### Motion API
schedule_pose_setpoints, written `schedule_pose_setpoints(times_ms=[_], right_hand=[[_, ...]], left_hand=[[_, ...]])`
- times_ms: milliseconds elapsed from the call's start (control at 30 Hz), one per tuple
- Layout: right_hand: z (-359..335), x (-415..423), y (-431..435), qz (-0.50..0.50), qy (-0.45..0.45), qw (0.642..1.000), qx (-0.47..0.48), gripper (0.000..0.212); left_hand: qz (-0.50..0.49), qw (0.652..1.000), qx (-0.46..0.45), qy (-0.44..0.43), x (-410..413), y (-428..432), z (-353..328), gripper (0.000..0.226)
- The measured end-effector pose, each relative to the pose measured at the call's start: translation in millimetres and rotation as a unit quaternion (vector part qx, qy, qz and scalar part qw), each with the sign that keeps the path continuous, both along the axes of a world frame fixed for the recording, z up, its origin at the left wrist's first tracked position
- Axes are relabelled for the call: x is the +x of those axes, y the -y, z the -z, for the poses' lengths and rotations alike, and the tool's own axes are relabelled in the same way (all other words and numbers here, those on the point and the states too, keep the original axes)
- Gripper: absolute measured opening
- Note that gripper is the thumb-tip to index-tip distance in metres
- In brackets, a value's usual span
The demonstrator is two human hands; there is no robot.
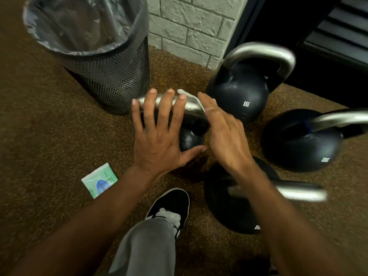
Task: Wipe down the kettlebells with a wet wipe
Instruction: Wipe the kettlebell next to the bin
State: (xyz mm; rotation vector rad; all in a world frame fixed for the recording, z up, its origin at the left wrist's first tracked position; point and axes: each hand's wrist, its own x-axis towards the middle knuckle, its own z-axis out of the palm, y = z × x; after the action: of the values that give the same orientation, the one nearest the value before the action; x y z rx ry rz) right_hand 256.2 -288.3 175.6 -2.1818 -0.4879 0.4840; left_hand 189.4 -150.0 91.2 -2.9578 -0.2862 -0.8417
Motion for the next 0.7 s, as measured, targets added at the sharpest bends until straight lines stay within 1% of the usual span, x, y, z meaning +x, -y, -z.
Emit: schedule_pose_setpoints(times_ms=[67, 200, 333, 367, 433, 500, 600, 633, 700], right_hand=[[2, -14, 3, 0.006, 0.012, 1.0, 0.02, 0.055], [11, -41, 9, 0.008, 0.029, 0.999, 0.041, 0.056], [13, -20, 7, 0.064, -0.025, 0.997, 0.026, 0.059], [12, -21, 5, 0.063, -0.02, 0.998, 0.025, 0.062], [13, -34, 4, 0.027, 0.019, 0.999, 0.02, 0.063], [17, -47, 5, -0.002, 0.033, 0.999, 0.021, 0.06], [21, -51, 3, 0.036, 0.008, 0.998, 0.045, 0.062], [20, -51, 0, 0.048, 0.005, 0.998, 0.04, 0.063], [18, -53, -6, 0.031, 0.033, 0.999, 0.01, 0.065]], left_hand=[[0.002, 1.0, -0.006, 0.0, 0, 0, 0, 0.101], [0.003, 1.0, -0.003, 0.006, 1, 0, -1, 0.096], [0.005, 1.0, 0.007, 0.001, 1, -1, 1, 0.104], [0.005, 1.0, 0.006, 0.0, 0, -1, 1, 0.103], [0.008, 1.0, 0.001, 0.002, 1, -1, 0, 0.095], [0.004, 1.0, -0.007, 0.006, 1, -1, -2, 0.088], [0.001, 1.0, -0.001, 0.007, 0, 0, -2, 0.088], [-0.001, 1.0, 0.002, 0.006, 1, 0, -1, 0.086], [-0.011, 1.0, 0.008, 0.009, 2, 1, 0, 0.075]])
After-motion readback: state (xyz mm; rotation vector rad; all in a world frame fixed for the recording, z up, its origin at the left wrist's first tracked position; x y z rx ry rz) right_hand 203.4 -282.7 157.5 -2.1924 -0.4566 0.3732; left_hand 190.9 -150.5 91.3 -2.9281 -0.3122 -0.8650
